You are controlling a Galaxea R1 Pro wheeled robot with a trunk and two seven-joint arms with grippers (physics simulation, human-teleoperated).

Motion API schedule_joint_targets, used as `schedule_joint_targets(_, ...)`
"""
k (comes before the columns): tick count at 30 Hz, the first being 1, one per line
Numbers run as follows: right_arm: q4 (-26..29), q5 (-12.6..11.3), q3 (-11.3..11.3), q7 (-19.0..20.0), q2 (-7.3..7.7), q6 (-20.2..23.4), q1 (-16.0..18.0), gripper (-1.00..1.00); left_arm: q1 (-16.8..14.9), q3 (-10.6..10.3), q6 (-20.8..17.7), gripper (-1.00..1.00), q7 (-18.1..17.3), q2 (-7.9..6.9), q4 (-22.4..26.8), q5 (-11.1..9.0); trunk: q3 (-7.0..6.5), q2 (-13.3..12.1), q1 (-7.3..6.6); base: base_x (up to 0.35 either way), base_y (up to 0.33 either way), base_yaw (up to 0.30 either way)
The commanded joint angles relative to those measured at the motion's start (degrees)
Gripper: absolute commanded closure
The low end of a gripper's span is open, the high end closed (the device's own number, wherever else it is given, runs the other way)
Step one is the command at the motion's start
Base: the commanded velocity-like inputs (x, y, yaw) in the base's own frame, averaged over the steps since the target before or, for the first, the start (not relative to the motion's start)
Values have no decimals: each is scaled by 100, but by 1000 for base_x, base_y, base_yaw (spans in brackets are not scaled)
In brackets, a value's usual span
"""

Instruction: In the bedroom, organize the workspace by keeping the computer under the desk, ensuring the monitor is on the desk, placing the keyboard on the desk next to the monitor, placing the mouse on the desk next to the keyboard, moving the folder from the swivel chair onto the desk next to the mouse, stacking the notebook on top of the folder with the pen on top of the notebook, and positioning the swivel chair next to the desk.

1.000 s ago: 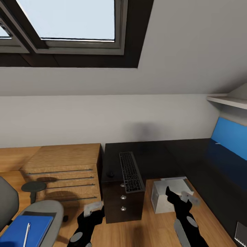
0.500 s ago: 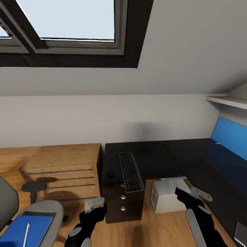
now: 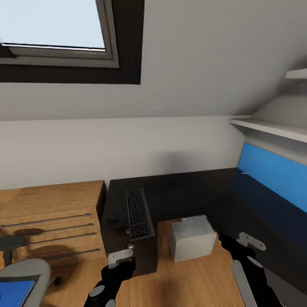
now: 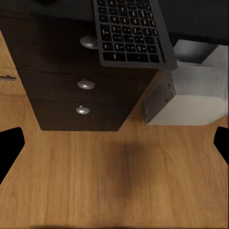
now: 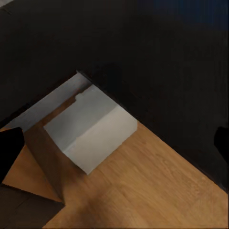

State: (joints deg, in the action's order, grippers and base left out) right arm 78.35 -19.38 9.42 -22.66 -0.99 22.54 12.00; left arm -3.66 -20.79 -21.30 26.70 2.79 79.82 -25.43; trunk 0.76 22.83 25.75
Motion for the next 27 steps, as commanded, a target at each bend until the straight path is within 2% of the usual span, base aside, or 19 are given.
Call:
schedule_joint_targets(1,0,-49,6,-28,14,7,4,-100,-3,-74,-14,-100,46,1,1,-55,8,9,3,0,-344,-265)
schedule_joint_targets(9,-182,-52,8,-28,134,-270,4,-100,-3,-91,-14,-100,46,-5,5,-51,8,9,3,0,-241,-266)
schedule_joint_targets(16,-223,-42,10,-28,182,-438,4,-100,-3,-117,-14,-100,39,-5,7,-50,8,9,3,0,-39,-266)
schedule_joint_targets(19,-394,-46,14,-28,281,-601,4,-100,-3,-143,-14,-100,39,-6,18,-50,8,9,3,0,-7,-266)
schedule_joint_targets(27,-522,-51,23,-28,365,-937,4,-100,-3,-236,-14,-100,45,-6,45,-51,8,9,3,0,-2,-265)
